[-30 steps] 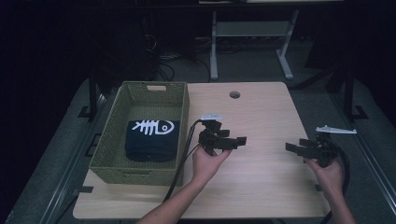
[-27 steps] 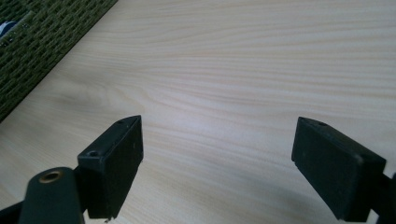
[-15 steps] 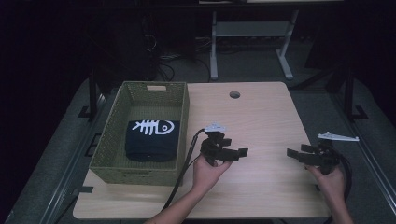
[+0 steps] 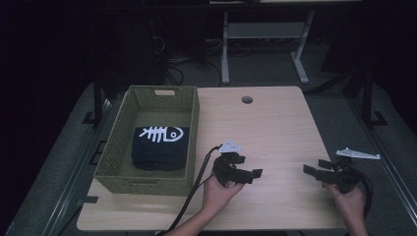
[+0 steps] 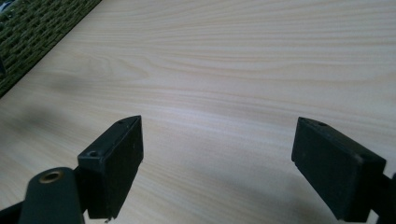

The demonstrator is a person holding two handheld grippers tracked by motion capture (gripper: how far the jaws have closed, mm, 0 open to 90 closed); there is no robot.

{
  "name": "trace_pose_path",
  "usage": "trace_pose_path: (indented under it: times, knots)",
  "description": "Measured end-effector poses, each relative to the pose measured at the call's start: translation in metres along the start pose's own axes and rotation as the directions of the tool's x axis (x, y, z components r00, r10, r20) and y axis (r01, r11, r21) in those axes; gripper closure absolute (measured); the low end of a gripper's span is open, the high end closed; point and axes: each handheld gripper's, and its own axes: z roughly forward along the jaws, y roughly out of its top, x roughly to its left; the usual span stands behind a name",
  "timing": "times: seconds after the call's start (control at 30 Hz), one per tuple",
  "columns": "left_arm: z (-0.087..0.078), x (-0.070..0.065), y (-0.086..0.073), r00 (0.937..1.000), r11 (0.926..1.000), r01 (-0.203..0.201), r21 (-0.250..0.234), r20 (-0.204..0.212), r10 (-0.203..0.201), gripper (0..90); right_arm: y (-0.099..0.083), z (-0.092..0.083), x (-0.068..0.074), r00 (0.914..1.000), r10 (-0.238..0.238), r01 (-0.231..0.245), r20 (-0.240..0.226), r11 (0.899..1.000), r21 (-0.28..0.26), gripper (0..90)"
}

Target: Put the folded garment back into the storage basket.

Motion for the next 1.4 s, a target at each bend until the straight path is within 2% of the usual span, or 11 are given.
trace_pose_path:
  times: [0.23, 0.53, 0.87, 1.03, 1.17, 1.4]
  knots:
    - [-0.009, -0.005, -0.017, 0.9991, 0.9991, -0.042, -0.005, 0.007, 0.042, 18.2, -0.010, -0.004, 0.006, 0.9999, 0.012, -0.012, -0.008, 1.000, -0.013, 16.1]
    - [-0.028, -0.011, -0.038, 0.9964, 0.9963, -0.085, -0.010, 0.000, 0.085, 18.3, -0.020, -0.006, 0.015, 1.0000, -0.004, 0.004, -0.001, 1.000, -0.012, 16.1]
    - [-0.042, -0.008, -0.053, 0.9966, 0.9963, -0.082, -0.025, -0.003, 0.082, 18.5, -0.028, -0.010, 0.029, 0.9991, -0.038, 0.038, 0.016, 0.999, -0.021, 16.1]
    - [-0.046, -0.007, -0.057, 0.9968, 0.9960, -0.078, -0.043, 0.011, 0.079, 18.7, -0.033, -0.012, 0.036, 0.9976, -0.063, 0.064, 0.030, 0.997, -0.034, 16.1]
    - [-0.047, -0.012, -0.060, 0.9949, 0.9945, -0.100, -0.033, 0.012, 0.100, 18.8, -0.040, -0.015, 0.041, 0.9976, -0.060, 0.062, 0.033, 0.997, -0.046, 16.1]
    - [-0.049, -0.017, -0.060, 0.9909, 0.9900, -0.135, -0.042, -0.001, 0.135, 19.0, -0.048, -0.016, 0.048, 0.9895, -0.136, 0.140, 0.047, 0.987, -0.078, 16.1]
